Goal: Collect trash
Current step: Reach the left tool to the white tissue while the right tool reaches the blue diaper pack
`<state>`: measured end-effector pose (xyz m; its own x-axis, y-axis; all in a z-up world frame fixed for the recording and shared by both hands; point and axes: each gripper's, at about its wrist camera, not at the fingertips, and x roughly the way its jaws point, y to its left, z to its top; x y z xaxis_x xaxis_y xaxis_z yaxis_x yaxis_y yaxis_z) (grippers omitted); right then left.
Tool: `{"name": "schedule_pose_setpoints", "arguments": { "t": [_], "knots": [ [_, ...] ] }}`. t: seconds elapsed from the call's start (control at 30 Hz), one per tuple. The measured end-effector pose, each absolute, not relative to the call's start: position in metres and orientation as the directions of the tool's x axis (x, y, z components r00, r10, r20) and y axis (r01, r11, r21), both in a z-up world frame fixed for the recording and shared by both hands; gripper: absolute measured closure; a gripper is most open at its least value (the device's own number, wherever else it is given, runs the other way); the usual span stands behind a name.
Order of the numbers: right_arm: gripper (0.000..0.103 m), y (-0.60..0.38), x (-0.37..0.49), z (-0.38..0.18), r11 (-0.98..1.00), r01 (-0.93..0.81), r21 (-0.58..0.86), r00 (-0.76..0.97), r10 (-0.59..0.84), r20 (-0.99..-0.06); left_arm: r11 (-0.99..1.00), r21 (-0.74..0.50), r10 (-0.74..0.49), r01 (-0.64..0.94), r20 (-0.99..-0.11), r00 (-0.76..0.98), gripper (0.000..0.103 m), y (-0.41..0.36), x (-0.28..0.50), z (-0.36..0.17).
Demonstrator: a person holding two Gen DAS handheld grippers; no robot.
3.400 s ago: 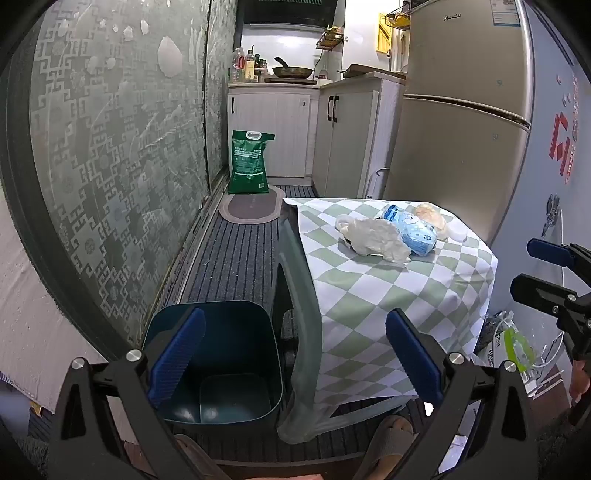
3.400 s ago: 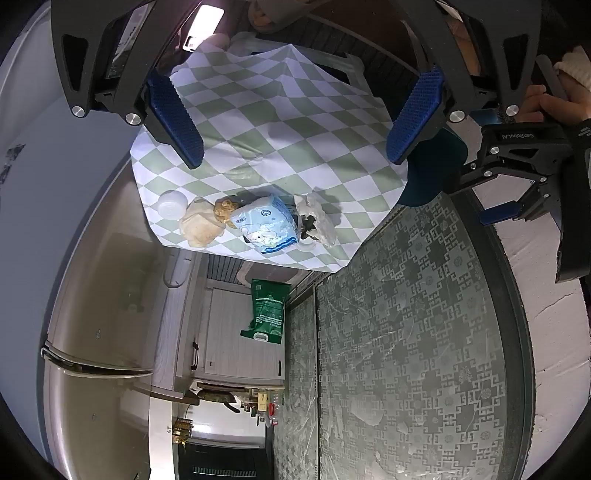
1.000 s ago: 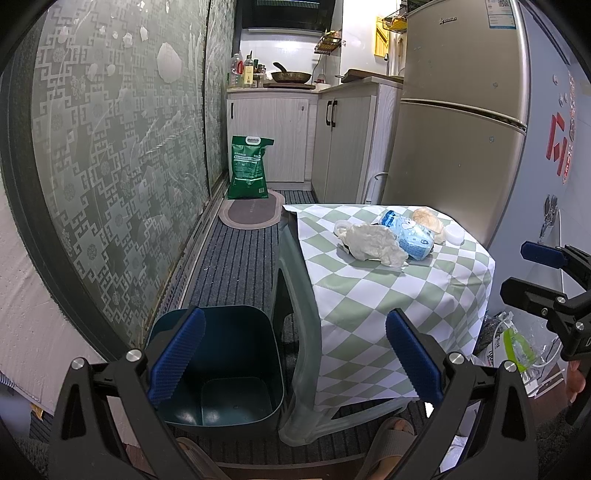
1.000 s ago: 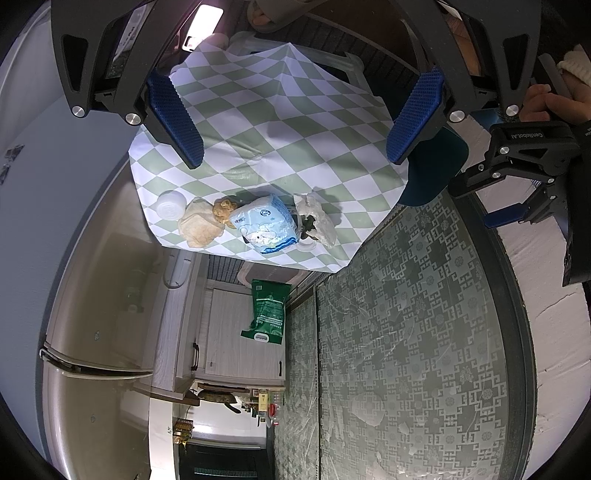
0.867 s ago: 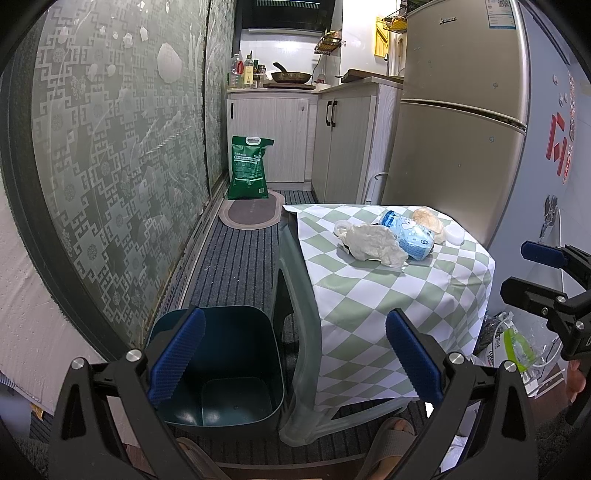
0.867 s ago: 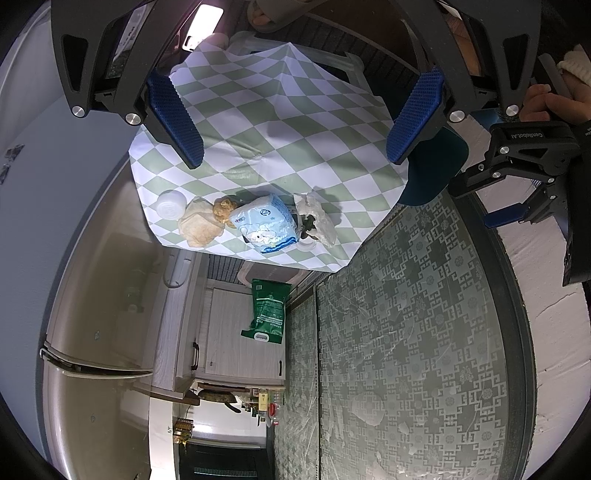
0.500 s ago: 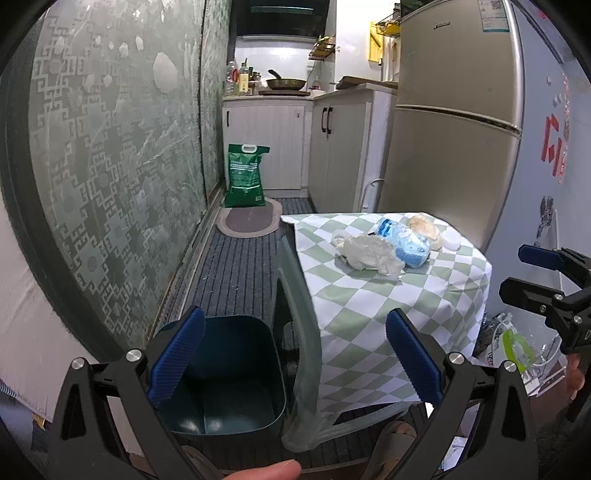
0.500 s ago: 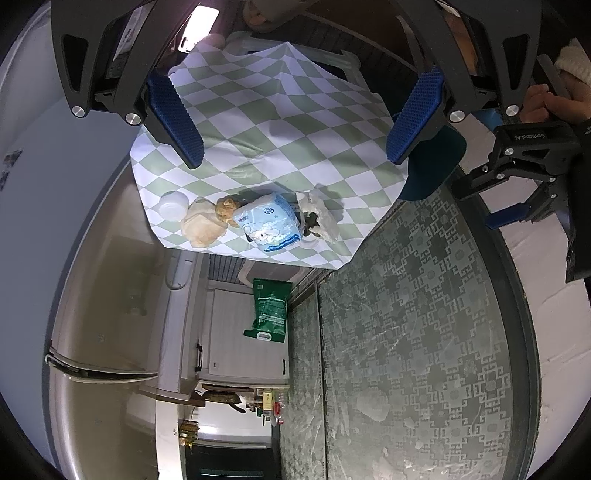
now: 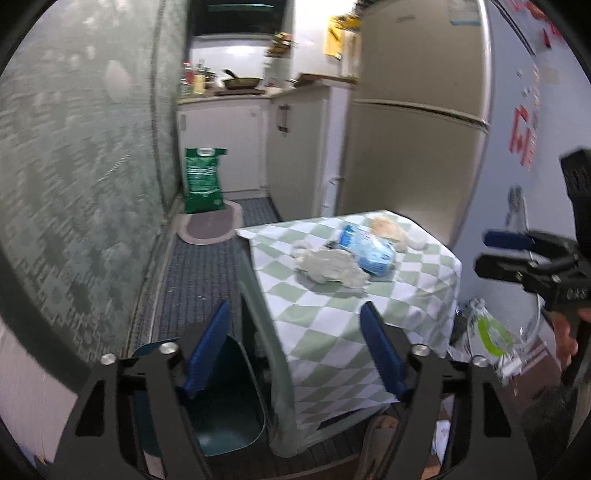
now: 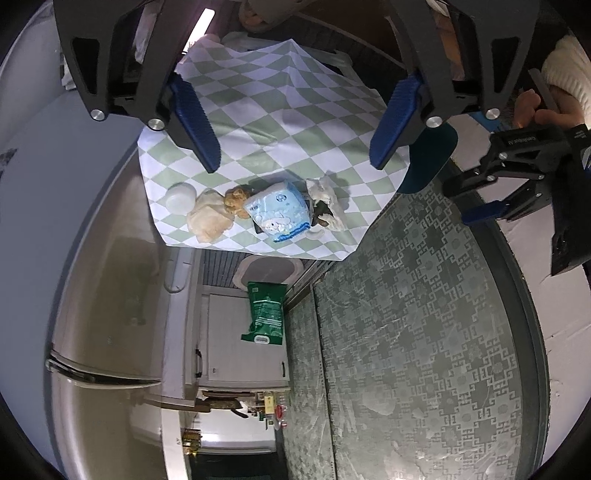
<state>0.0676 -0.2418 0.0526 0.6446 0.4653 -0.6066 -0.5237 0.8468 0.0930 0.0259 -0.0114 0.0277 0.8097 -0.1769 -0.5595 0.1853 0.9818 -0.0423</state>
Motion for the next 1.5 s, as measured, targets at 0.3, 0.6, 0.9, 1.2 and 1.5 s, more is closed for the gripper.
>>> {"name": "schedule_pose_setpoints", "arguments": {
  "t": [0.3, 0.6, 0.9, 1.2, 1.5],
  "knots": [
    [0.031, -0.241, 0.094, 0.052, 0.829, -0.556, 0.053, 0.602, 0.446, -0.662, 0.951, -0.068, -0.277, 0.303, -0.628, 0.727, 0.049, -0.030, 0.070, 0.032],
    [0.035, -0.255, 0.116, 0.051, 0.815, -0.580, 0.013, 0.586, 0.428, -0.688, 0.943, -0.150, -0.316, 0.296, -0.676, 0.666, 0.050, -0.047, 0.115, 0.022],
    [0.038, -0.242, 0.130, 0.050, 0.762, -0.645, -0.045, 0.561, 0.433, -0.705, 0.964, -0.163, -0.262, 0.209, -0.713, 0.650, 0.050, -0.058, 0.149, 0.009],
    [0.042, -0.220, 0.148, 0.036, 0.692, -0.715, -0.097, 0.525, 0.441, -0.728, 0.968, -0.188, -0.250, 0.166, -0.755, 0.606, 0.064, -0.052, 0.166, -0.013],
    [0.041, -0.203, 0.162, 0.014, 0.681, -0.728, -0.079, 0.512, 0.464, -0.723, 0.974, -0.190, -0.227, 0.125, -0.772, 0.594, 0.096, -0.033, 0.163, -0.022]
  ]
}}
